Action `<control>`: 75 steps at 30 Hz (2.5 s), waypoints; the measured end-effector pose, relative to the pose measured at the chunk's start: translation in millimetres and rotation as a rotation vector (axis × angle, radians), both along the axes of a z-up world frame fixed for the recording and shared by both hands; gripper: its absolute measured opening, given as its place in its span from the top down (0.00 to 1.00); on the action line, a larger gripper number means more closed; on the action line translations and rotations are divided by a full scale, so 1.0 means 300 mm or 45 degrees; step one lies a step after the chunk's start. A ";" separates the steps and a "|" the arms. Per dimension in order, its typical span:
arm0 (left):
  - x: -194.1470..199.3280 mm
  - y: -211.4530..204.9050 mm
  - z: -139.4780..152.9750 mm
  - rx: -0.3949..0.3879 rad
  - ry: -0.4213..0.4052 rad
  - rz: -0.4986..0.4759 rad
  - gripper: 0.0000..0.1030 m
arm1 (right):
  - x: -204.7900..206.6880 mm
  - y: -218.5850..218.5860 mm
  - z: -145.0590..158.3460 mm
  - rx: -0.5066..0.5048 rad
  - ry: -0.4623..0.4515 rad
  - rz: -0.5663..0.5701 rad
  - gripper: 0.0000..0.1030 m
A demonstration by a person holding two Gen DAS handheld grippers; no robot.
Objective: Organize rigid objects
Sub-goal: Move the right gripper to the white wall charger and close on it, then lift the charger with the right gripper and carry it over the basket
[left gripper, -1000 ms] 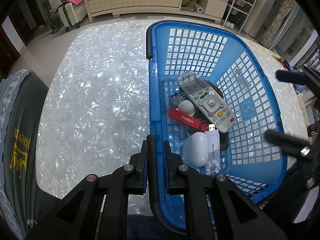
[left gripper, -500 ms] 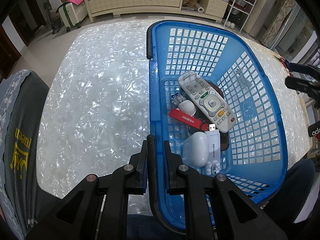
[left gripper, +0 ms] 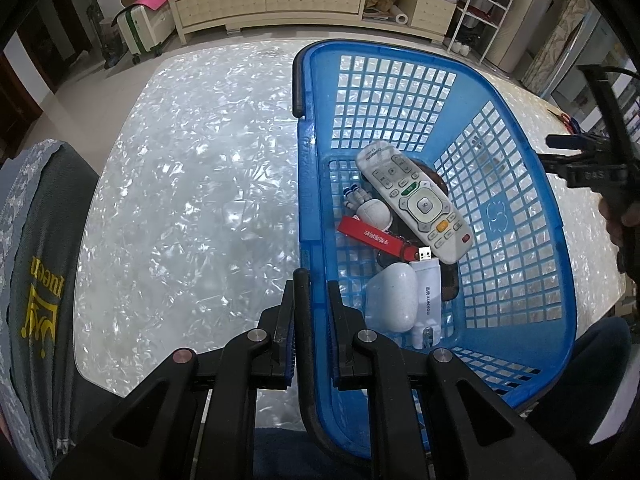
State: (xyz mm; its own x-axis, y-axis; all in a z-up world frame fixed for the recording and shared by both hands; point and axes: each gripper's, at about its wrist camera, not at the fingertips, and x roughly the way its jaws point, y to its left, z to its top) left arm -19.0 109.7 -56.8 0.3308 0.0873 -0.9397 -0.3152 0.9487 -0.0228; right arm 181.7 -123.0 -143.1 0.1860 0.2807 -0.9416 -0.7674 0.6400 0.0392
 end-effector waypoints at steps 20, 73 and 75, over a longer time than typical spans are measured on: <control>0.000 -0.002 -0.003 -0.003 0.007 -0.005 0.86 | 0.137 0.128 -0.289 -0.171 0.001 0.130 0.43; -0.001 0.001 -0.005 -0.012 0.018 -0.007 0.86 | -0.377 0.187 0.316 0.034 -0.147 0.406 0.62; 0.000 0.000 -0.005 -0.012 0.019 -0.007 0.86 | -0.408 0.216 0.302 0.030 -0.142 0.438 0.62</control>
